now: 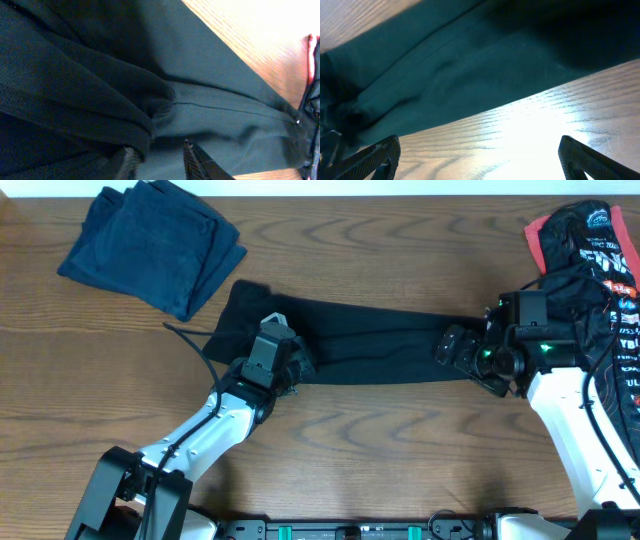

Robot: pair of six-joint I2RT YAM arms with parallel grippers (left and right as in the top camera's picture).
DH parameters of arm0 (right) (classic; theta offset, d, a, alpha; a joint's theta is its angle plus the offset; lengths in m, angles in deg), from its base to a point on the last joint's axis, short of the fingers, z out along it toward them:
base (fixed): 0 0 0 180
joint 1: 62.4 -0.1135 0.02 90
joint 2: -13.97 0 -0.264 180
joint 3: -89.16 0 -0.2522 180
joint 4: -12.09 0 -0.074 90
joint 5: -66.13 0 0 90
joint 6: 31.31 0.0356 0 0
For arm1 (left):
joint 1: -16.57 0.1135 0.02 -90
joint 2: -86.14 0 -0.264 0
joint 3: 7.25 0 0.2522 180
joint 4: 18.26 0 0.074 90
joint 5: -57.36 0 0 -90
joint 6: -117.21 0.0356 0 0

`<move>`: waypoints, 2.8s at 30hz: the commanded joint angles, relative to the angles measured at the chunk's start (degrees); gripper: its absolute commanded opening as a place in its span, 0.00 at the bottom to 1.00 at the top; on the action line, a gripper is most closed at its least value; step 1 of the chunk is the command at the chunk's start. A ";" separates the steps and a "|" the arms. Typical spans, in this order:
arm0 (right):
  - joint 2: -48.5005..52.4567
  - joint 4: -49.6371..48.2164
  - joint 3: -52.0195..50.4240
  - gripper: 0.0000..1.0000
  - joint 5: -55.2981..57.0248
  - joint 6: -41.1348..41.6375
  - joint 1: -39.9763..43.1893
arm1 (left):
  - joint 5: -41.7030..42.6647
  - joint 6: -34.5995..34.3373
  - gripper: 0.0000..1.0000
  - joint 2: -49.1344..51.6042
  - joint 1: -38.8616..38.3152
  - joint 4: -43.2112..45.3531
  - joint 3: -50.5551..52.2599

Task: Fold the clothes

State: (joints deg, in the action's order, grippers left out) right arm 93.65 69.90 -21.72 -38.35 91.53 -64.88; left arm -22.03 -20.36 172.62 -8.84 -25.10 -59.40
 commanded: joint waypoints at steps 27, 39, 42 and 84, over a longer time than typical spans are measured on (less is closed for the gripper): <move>0.26 1.25 -0.72 0.96 1.11 0.57 -0.59 | -11.80 12.00 0.11 8.94 1.25 17.99 -1.40; 0.26 2.89 -0.72 0.97 1.11 0.55 -0.59 | -5.62 18.05 0.98 11.37 1.29 20.20 -2.10; 0.26 2.95 -0.72 0.97 1.14 0.55 -0.59 | -5.01 18.49 0.98 6.45 1.29 15.76 -3.13; 0.26 2.97 -0.74 0.94 1.11 0.52 -0.59 | 0.57 0.68 0.98 3.54 15.74 -4.76 -3.98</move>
State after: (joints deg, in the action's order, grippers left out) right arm 93.74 72.76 -22.18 -37.36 91.53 -64.88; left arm -22.01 -18.43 174.39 6.62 -30.13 -63.03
